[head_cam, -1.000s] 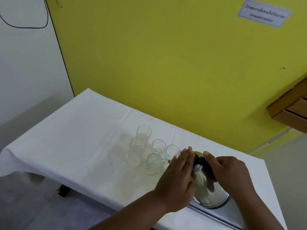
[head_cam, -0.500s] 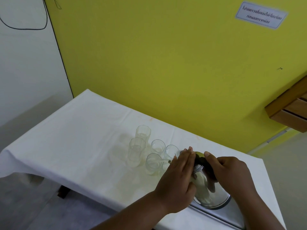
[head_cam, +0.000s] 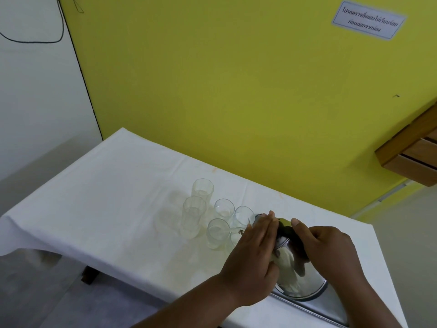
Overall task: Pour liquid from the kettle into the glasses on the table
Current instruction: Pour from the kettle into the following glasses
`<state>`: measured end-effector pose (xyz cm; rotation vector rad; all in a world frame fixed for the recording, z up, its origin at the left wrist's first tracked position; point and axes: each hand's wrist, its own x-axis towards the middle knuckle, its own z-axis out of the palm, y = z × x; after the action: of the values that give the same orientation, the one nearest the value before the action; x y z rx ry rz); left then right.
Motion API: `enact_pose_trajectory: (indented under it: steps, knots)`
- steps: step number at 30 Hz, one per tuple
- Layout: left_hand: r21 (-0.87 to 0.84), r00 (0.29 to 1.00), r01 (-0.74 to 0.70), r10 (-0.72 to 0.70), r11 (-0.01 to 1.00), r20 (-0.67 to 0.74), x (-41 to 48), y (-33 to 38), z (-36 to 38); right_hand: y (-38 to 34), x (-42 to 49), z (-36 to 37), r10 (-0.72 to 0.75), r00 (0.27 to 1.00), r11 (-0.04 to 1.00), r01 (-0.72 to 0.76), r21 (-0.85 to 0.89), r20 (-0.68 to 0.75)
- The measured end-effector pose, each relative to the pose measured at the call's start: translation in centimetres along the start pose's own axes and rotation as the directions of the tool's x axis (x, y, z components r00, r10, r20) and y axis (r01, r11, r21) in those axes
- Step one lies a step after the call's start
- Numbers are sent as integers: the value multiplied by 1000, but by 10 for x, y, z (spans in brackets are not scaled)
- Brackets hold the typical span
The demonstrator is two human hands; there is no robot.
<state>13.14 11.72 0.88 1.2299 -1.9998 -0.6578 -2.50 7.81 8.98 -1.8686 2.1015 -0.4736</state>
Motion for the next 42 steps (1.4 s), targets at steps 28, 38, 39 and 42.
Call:
enact_pose_trajectory:
  steps: [28,38,39,42]
  knots:
    - [185,990,-105,121,977,-75,51,0,-15,12,22,13,192,981,802,-146,580,-18]
    - [66,999,53,-54,996,0,58,-31,-12,-20,53,13,72,997,983,-71,169,3]
    - [54,998,60,-60,997,6,59,-32,-11,-21,55,14,65,998,987,-64,146,0]
    - [32,998,65,-66,997,6,61,-35,-10,-22,59,14,50,999,996,-50,80,-6]
